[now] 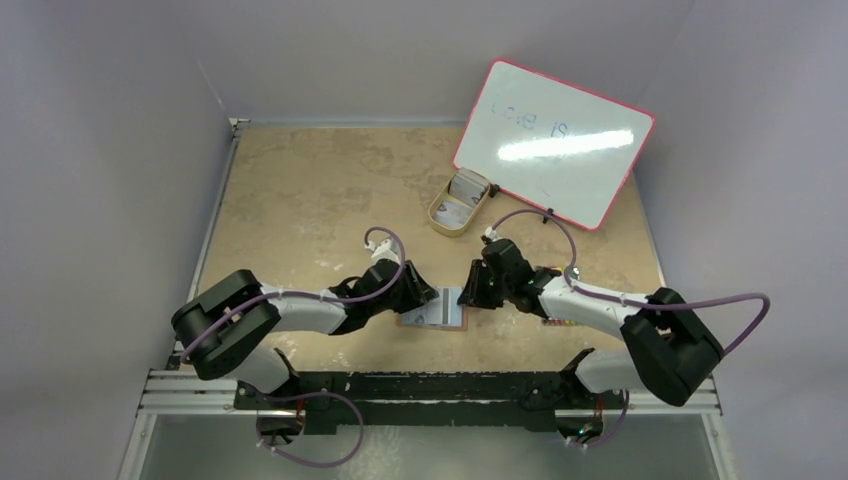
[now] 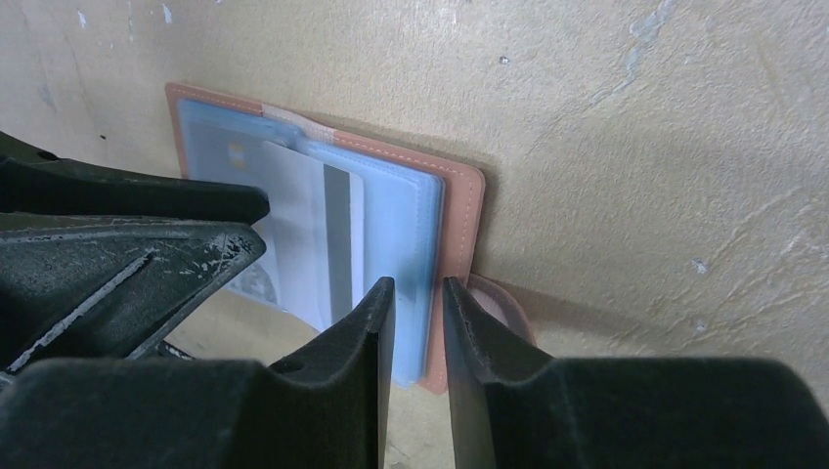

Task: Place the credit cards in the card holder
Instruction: Insert the credit card into the card holder.

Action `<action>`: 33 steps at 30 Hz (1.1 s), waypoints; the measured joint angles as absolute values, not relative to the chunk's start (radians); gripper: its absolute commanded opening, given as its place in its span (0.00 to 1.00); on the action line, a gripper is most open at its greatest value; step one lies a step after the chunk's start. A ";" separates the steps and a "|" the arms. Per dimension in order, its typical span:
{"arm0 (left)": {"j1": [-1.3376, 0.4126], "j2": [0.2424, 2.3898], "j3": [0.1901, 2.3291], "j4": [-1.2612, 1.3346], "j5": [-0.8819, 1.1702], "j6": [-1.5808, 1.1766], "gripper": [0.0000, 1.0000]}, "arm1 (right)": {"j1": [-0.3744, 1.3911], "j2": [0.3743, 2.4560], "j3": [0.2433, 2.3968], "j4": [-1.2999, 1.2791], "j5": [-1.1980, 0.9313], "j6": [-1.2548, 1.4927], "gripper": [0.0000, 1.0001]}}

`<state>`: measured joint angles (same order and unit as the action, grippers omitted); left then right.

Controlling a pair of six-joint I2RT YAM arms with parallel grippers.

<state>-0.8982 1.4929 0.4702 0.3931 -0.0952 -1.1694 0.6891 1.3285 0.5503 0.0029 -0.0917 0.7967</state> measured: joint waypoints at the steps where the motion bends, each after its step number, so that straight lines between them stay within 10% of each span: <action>1: -0.900 1.499 0.471 0.401 -0.091 -1.171 0.38 | 0.689 1.330 0.548 0.006 -0.093 0.797 0.27; 33: -0.951 1.438 0.515 0.331 -0.101 -1.214 0.41 | 0.693 1.266 0.532 0.032 -0.096 0.814 0.38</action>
